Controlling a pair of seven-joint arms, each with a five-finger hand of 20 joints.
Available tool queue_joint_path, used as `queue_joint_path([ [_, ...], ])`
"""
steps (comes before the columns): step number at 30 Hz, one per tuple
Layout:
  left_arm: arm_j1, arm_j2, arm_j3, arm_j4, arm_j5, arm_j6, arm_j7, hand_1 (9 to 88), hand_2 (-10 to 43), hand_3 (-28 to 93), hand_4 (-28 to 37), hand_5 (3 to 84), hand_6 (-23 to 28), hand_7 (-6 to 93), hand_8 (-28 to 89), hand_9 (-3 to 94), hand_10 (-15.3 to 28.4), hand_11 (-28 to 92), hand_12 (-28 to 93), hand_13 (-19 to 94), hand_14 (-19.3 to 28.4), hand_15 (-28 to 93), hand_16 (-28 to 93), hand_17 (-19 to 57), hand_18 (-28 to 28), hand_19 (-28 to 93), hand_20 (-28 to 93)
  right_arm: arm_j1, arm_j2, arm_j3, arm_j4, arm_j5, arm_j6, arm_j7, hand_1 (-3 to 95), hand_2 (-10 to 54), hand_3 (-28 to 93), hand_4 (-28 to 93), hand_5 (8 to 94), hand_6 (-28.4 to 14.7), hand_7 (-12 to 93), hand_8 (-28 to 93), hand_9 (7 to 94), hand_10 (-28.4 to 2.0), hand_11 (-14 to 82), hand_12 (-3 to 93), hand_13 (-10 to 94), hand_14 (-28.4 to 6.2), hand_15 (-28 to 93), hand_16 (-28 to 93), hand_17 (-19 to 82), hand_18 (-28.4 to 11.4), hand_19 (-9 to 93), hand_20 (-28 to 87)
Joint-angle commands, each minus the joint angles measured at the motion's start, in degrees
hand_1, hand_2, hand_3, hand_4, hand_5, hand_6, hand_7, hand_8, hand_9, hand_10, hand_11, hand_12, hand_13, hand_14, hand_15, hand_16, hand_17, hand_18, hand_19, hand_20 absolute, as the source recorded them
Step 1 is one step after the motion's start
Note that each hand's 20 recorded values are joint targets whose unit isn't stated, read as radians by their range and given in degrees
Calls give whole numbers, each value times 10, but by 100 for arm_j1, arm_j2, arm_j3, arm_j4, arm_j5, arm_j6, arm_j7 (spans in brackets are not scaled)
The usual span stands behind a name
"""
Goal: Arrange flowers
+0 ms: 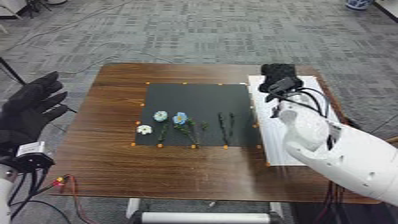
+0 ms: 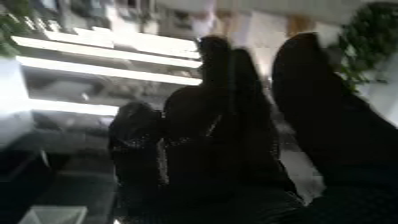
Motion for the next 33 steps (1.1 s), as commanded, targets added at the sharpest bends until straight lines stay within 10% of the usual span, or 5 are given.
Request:
queue_joint_path([
  [1,65,-48,-48,-34,18,28,-8,232,-18,673,-283,198,13,204,-99,153,86,183,187,49,118,406,-52,-132,181,367,113,-921,575,514,-21,159,-90,156,371,-95,753,-283,530,-46,244,-119,548,-127,299,248,578,-98,815,355,334,-216,905,585],
  [16,-26,29,-18,15,21,-72,-50,230,-19,673,-283,197,13,203,-98,152,85,182,188,49,117,406,-50,-132,181,367,113,-1197,390,610,322,311,-267,26,394,-95,702,-283,543,-49,238,-114,563,-128,318,254,587,-100,820,339,332,-218,907,581],
  [20,-35,52,-4,21,16,-59,-54,230,-18,673,-283,197,13,203,-98,152,86,184,188,49,117,406,-50,-132,181,367,113,-904,347,69,609,71,635,2,407,-95,722,-283,560,-36,251,-119,584,-119,326,252,603,-89,819,336,341,-215,911,578],
  [25,-38,57,-12,28,10,-52,-60,230,-18,673,-283,198,13,203,-99,152,86,182,187,49,117,405,-50,-132,181,367,113,-672,341,-378,722,-68,1666,-244,498,-95,757,-282,704,24,414,-15,800,-44,213,491,687,-65,805,351,385,-205,931,565],
  [33,20,28,-52,12,16,-55,-88,229,-19,675,-283,198,13,204,-99,153,86,181,188,49,117,406,-49,-132,181,367,113,-581,267,-402,273,103,1931,-899,505,-95,798,-283,763,27,408,-26,853,-37,211,514,717,-57,800,358,402,-205,932,581],
])
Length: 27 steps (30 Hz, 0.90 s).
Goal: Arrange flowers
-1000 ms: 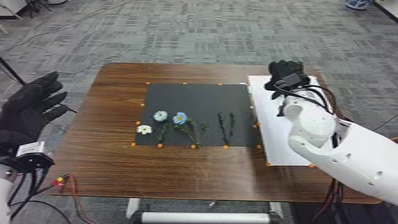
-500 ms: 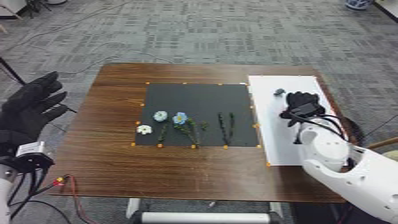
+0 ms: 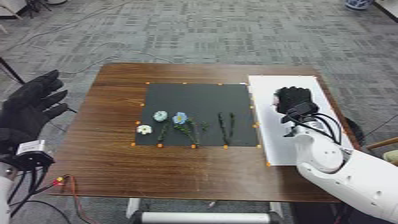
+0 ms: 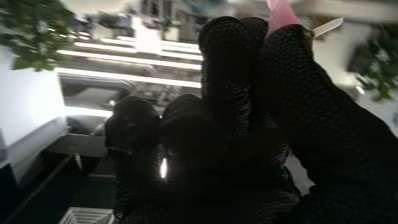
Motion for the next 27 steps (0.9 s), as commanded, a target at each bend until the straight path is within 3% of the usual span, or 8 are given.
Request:
queue_joint_path([
  [1,52,-21,-35,8,11,-35,-68,229,-19,676,-283,198,13,204,-99,153,86,182,188,49,117,406,-49,-132,181,368,113,188,-160,-77,-561,71,-66,-638,505,-95,800,-283,764,27,407,-26,853,-38,210,514,717,-57,800,359,402,-205,932,582],
  [3,26,-13,-20,19,16,-46,-73,229,-18,675,-283,198,13,204,-99,153,86,181,188,49,117,406,-50,-132,181,367,113,296,-236,-101,-693,227,-353,-1079,506,-95,802,-283,767,26,407,-27,853,-38,210,515,717,-55,799,360,401,-204,932,581],
  [8,2,31,-41,31,9,-30,-83,231,-18,674,-283,198,13,205,-99,153,86,181,188,49,117,406,-50,-132,181,367,113,1156,-756,-869,-537,318,-459,-1351,503,-95,807,-283,767,27,408,-29,854,-38,207,514,716,-54,797,365,400,-204,932,580],
  [19,-20,66,-11,0,4,24,-115,230,-18,674,-283,198,14,202,-98,152,87,183,187,48,117,405,-50,-131,180,367,112,2544,-1505,-2341,-525,324,-384,-1145,497,-95,815,-283,770,29,407,-32,856,-39,207,514,714,-55,798,368,400,-204,932,580],
  [27,-156,128,24,45,14,50,-144,229,-18,674,-283,198,13,202,-98,151,86,182,187,48,117,405,-50,-132,180,367,113,3006,-1850,-3029,-245,341,-479,-1240,495,-95,815,-283,774,30,405,-36,857,-38,205,513,712,-54,799,371,397,-202,932,581],
])
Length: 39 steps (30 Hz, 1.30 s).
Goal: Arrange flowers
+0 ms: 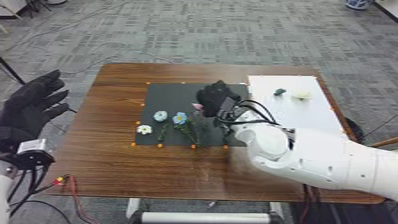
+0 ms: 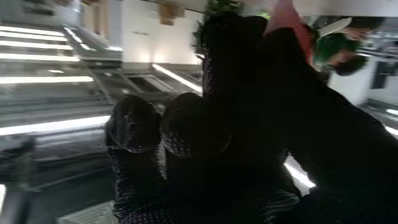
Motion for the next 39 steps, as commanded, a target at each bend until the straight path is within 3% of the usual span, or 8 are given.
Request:
queue_joint_path([
  [1,-115,50,23,20,15,50,-60,229,-18,674,-283,198,13,203,-98,151,87,182,187,48,117,406,-50,-132,180,367,113,416,-359,-310,188,-73,-108,-134,495,-95,815,-283,774,30,404,-36,857,-38,205,513,712,-54,799,370,397,-202,932,581],
  [18,-108,9,62,-2,23,37,-19,233,-14,675,-283,199,13,201,-98,152,88,182,188,48,117,405,-50,-132,181,367,113,267,-471,-401,574,-148,-463,-281,497,-95,807,-283,776,34,400,-43,859,-39,196,510,705,-53,802,373,392,-199,932,580],
  [31,-77,-27,23,-15,26,5,-15,229,-16,675,-283,198,13,202,-98,152,86,181,187,48,117,405,-50,-132,181,367,112,-212,-418,229,763,-491,-874,-778,493,-95,811,-283,767,38,405,-47,858,-39,187,506,695,-55,803,374,382,-198,929,576],
  [34,-91,-27,22,-13,50,-9,-36,229,-14,674,-283,198,13,202,-98,152,86,182,187,48,117,405,-50,-132,181,367,112,-257,-405,314,746,-490,-965,-780,469,-95,813,-283,724,41,402,-42,833,-34,163,488,684,-56,805,376,373,-198,925,578],
  [37,-107,-17,33,-4,39,-11,-27,233,-15,678,-283,198,13,202,-98,152,85,182,187,48,117,406,-50,-132,181,367,112,-237,-395,289,763,-538,-901,-678,448,-95,826,-283,639,28,366,-56,746,-38,136,455,659,-57,810,377,359,-198,917,583],
  [39,-97,-18,31,-7,39,-6,-26,236,-13,676,-283,198,13,203,-98,152,85,182,187,48,117,406,-50,-132,181,367,112,-226,-368,275,724,-565,-910,-601,429,-95,846,-283,608,25,322,-105,692,-50,189,407,651,-57,813,372,355,-198,914,589],
])
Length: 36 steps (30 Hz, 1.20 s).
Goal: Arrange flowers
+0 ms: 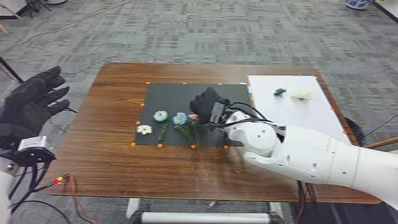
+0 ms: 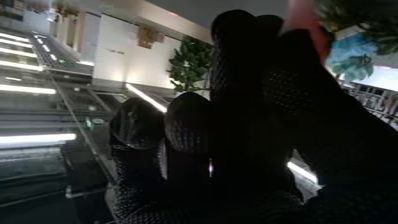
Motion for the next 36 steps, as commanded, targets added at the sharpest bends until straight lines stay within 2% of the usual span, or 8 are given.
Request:
queue_joint_path([
  [1,20,-39,-19,-10,20,-10,-23,236,-12,677,-283,198,13,203,-98,152,85,182,187,48,117,406,-50,-132,181,367,112,97,53,-65,-28,-161,11,179,413,-95,863,-283,593,22,313,-156,657,-60,237,365,646,-58,814,370,352,-198,912,592],
  [4,39,-52,-31,-22,25,-6,-25,235,-13,676,-283,198,13,202,-99,152,85,181,187,48,117,406,-50,-132,181,368,113,58,114,27,-117,-153,-69,266,382,-95,893,-283,556,10,302,-165,605,-80,318,289,635,-60,816,363,346,-198,909,594],
  [7,82,-74,-58,-46,27,13,-19,235,-13,676,-283,198,13,202,-98,151,86,180,187,48,116,406,-50,-132,181,367,112,-37,165,237,-164,-244,-25,384,365,-95,902,-283,537,-2,287,-155,583,-90,343,251,630,-63,816,364,343,-198,908,590],
  [13,91,-103,-51,-51,27,-4,-14,236,-13,675,-283,198,14,202,-98,152,87,183,188,48,117,406,-50,-131,180,367,112,-60,424,655,-238,-188,567,1603,344,-95,913,-283,491,-21,275,-150,525,-109,325,242,609,-68,810,357,334,-198,902,590],
  [20,171,-143,-85,-77,35,0,17,234,-13,676,-283,198,13,203,-98,152,86,182,187,48,117,407,-51,-131,180,367,112,-446,798,1744,84,178,-566,2229,311,-95,893,-283,388,-70,206,-109,418,-151,225,218,540,-95,820,315,306,-204,886,577],
  [23,180,-143,-82,-72,35,1,7,235,-13,675,-283,198,13,202,-98,151,86,182,187,48,117,407,-51,-131,180,367,112,-568,995,1852,197,317,-709,2262,301,-95,879,-283,369,-86,181,-98,405,-163,188,204,538,-98,821,305,304,-206,885,573],
  [31,168,-123,-74,-64,36,-24,16,235,-14,677,-283,198,14,202,-98,152,86,182,187,48,118,407,-51,-131,180,368,112,-379,1106,1436,677,489,-903,2319,296,-95,870,-283,357,-91,159,-86,404,-155,167,193,546,-97,826,294,306,-208,885,568],
  [36,164,-120,-55,-63,40,-35,16,235,-14,676,-283,198,13,203,-98,152,86,184,187,48,118,405,-51,-132,180,368,112,-219,1069,1255,1015,564,-1010,2254,317,-95,881,-283,358,-91,158,-83,414,-130,151,174,573,-89,832,291,316,-208,886,561],
])
